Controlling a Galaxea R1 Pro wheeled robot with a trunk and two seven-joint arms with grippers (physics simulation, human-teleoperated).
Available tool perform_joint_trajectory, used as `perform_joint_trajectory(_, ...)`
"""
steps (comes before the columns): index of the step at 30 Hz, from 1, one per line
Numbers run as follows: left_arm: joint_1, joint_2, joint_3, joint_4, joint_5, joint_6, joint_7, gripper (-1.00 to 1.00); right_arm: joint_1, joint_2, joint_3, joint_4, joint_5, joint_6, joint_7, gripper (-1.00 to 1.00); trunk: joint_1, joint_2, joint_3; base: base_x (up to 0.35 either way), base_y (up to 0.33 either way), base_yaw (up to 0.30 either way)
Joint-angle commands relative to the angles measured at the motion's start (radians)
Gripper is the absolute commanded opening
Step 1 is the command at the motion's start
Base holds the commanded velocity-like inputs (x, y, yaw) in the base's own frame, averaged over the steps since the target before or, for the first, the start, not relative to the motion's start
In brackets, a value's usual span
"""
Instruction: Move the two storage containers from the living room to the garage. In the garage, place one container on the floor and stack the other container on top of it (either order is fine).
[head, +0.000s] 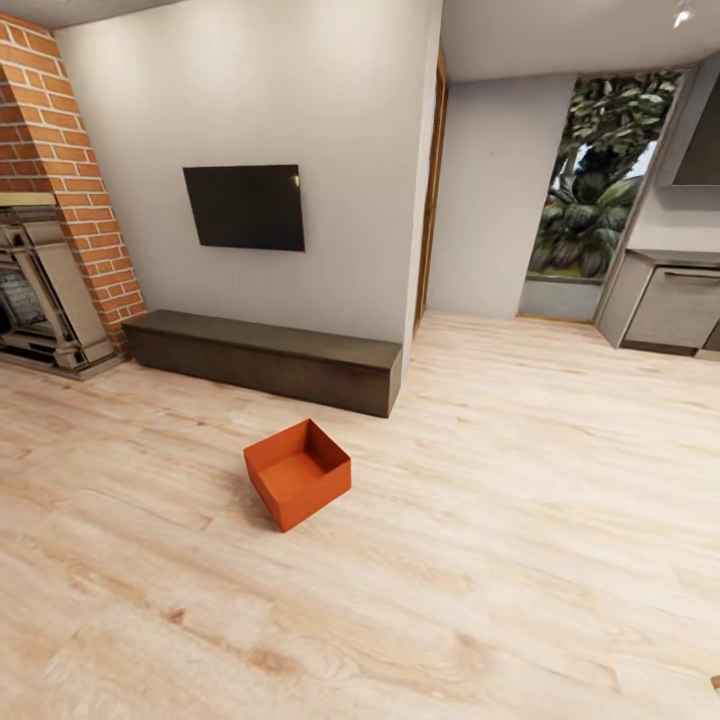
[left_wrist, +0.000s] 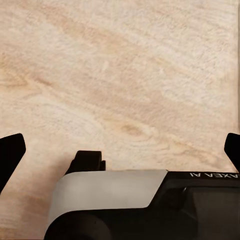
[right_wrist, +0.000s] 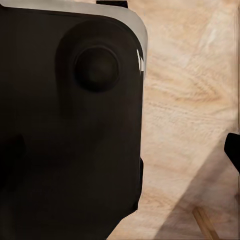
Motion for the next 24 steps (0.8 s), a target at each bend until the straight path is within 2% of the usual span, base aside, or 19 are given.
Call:
perform_joint_trajectory(1, -0.001, 0.000, 0.007, 0.001, -0.010, -0.004, 0.003, 1.00, 0.000, 0.000, 0.002, 0.000, -0.001, 0.000, -0.001, 1.00, 0.001, 0.000, -0.001, 0.333, -0.089, 0.000)
perform_joint_trajectory(14, 0.000, 0.001, 0.007, 0.001, -0.010, -0.004, 0.003, 1.00, 0.000, 0.000, 0.002, 0.000, -0.003, 0.000, -0.001, 1.00, 0.001, 0.000, -0.001, 0.333, -0.089, 0.000)
perform_joint_trajectory(24, 0.000, 0.001, 0.007, 0.001, -0.008, -0.005, 0.003, 1.00, 0.000, 0.010, 0.001, 0.001, -0.008, 0.000, 0.003, 1.00, 0.001, 0.000, -0.001, 0.333, -0.089, 0.001)
